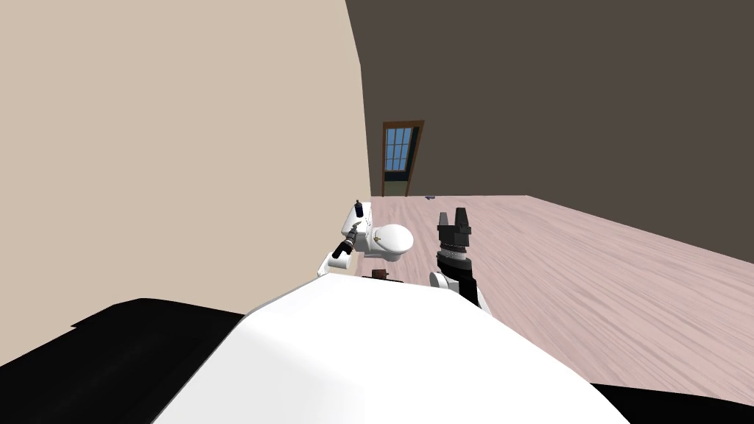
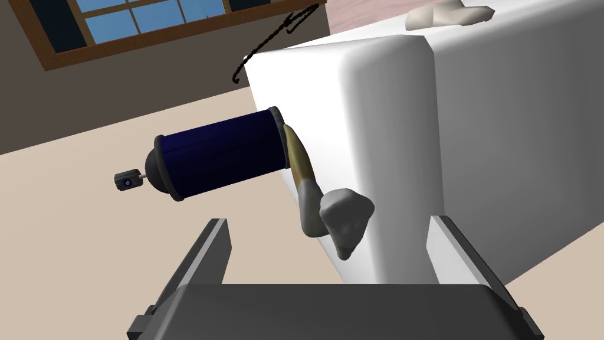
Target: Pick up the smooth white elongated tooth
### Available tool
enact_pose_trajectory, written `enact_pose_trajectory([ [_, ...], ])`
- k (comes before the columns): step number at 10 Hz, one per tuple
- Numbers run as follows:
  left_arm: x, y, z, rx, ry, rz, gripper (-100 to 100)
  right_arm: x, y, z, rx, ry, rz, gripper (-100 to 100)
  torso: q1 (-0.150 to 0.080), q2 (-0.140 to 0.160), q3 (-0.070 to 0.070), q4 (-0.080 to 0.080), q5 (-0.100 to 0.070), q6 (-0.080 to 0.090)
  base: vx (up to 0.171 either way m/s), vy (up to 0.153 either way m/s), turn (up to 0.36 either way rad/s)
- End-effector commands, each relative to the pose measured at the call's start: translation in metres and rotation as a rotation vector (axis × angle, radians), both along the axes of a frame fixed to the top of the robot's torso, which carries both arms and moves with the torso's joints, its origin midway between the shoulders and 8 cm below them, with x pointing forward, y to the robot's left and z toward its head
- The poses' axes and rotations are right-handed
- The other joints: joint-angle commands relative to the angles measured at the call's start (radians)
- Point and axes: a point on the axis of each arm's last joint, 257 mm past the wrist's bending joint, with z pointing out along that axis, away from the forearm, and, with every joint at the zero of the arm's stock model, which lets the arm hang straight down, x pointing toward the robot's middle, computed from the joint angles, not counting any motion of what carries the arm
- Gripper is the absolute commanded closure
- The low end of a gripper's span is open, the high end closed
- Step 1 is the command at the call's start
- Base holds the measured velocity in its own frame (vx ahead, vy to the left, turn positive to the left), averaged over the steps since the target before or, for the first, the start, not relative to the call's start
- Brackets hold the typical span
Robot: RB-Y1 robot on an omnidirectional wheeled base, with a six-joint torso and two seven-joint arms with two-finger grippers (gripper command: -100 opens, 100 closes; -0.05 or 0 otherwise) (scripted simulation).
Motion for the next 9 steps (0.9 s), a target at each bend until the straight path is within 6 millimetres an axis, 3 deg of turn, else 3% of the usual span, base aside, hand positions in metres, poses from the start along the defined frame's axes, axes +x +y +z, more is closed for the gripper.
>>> enact_pose_trajectory([
  [1,0.0,0.0,0.0,0.0,0.0,0.0,-100,0.0,0.0,0.0,0.0,0.0,0.0,0,0.0,0.0,0.0,0.0,0.0,0.0,0.016,0.006,0.0],
  [2,0.0,0.0,-0.001,0.0,0.004,0.0,0,0.0,0.0,0.0,0.0,0.0,0.0,0,0.0,0.001,0.001,0.0,0.0,0.0,0.0,0.0,0.0],
  [3,0.007,0.006,-0.003,0.0,0.003,0.014,-100,0.0,0.0,0.0,0.0,0.0,0.0,0,-0.001,0.002,0.001,0.0,0.0,0.0,0.003,0.001,-0.1],
  [7,0.014,0.012,-0.003,0.0,0.002,0.026,-100,0.0,0.0,0.0,0.0,0.0,0.0,0,-0.001,0.003,0.002,0.001,0.0,0.0,0.001,0.003,-0.045],
  [8,0.014,0.012,-0.004,0.0,0.003,0.026,100,0.0,0.0,0.0,0.0,0.0,0.0,0,0.0,0.002,0.001,0.001,0.0,0.0,-0.008,-0.002,0.01],
  [9,0.012,0.013,-0.008,-0.001,0.014,0.028,100,0.0,0.0,0.0,0.0,0.0,0.0,0,-0.001,0.002,0.002,0.003,-0.001,0.001,-0.017,-0.004,0.015],
])
